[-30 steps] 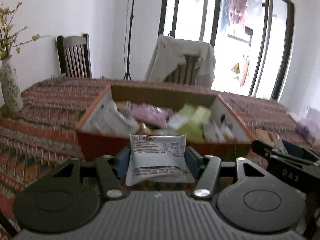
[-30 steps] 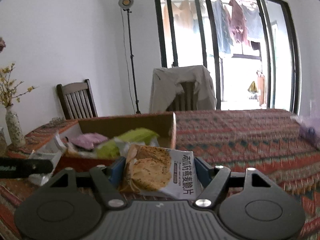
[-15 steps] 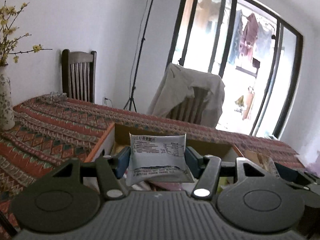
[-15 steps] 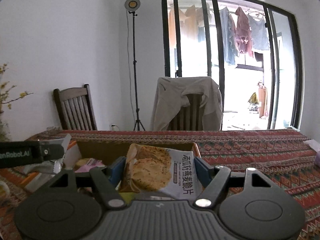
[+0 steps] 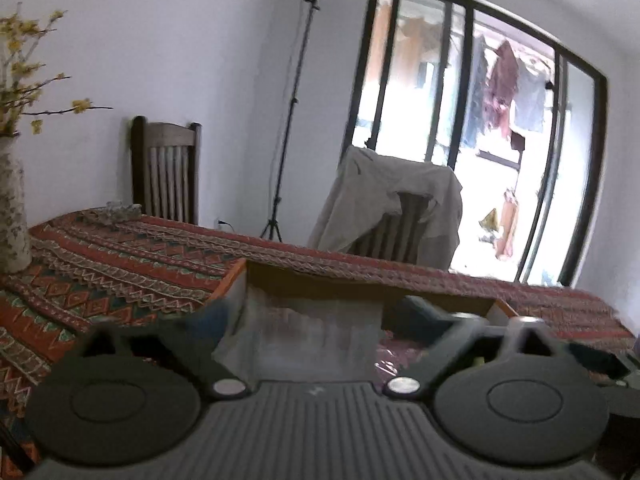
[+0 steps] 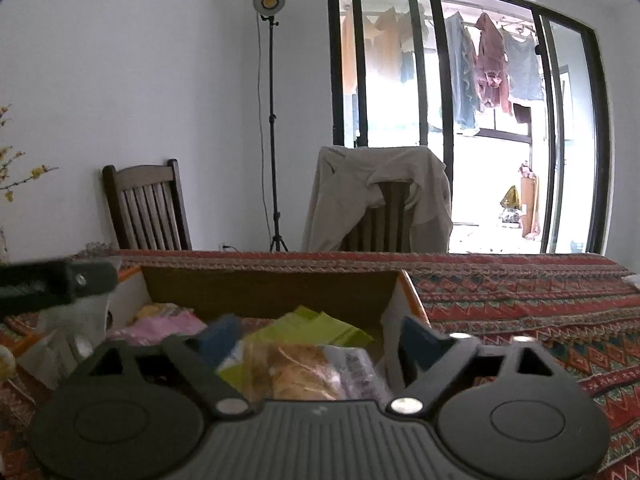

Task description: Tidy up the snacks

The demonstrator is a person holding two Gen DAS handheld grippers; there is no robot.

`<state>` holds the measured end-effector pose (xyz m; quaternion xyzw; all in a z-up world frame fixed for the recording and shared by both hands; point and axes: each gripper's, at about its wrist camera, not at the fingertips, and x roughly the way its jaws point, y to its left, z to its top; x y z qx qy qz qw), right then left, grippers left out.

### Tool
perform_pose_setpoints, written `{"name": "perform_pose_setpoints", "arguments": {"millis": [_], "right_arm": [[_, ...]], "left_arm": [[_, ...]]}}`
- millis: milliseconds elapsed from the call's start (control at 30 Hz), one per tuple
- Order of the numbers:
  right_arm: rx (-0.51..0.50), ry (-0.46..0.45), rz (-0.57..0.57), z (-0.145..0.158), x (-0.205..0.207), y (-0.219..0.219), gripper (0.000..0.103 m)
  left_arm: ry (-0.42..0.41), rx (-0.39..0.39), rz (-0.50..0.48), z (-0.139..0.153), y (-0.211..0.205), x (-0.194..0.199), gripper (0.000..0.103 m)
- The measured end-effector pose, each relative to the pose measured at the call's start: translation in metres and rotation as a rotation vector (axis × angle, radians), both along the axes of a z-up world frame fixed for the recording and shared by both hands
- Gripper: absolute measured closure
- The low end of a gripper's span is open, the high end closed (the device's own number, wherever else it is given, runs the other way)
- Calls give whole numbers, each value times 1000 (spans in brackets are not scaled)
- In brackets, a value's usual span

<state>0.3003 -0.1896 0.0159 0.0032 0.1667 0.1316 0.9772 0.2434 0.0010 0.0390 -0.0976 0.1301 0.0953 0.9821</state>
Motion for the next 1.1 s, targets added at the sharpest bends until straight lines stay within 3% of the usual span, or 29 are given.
{"name": "perform_pose_setpoints", "arguments": {"millis": [300, 533, 800, 1100], "right_arm": [[14, -5, -5, -7, -1, -1, 0], [6, -31, -16, 6, -6, -3, 0], [-46, -17, -31, 36, -35, -7, 0], [-23, 49, 2, 36, -89, -31, 0]], "left_arm": [[-44, -31, 23, 3, 5, -8, 0], [-49, -26, 84, 18, -2, -16, 0], [-5, -4, 32, 45, -2, -45, 0], [72, -3, -17, 34, 11, -92, 0]]}}
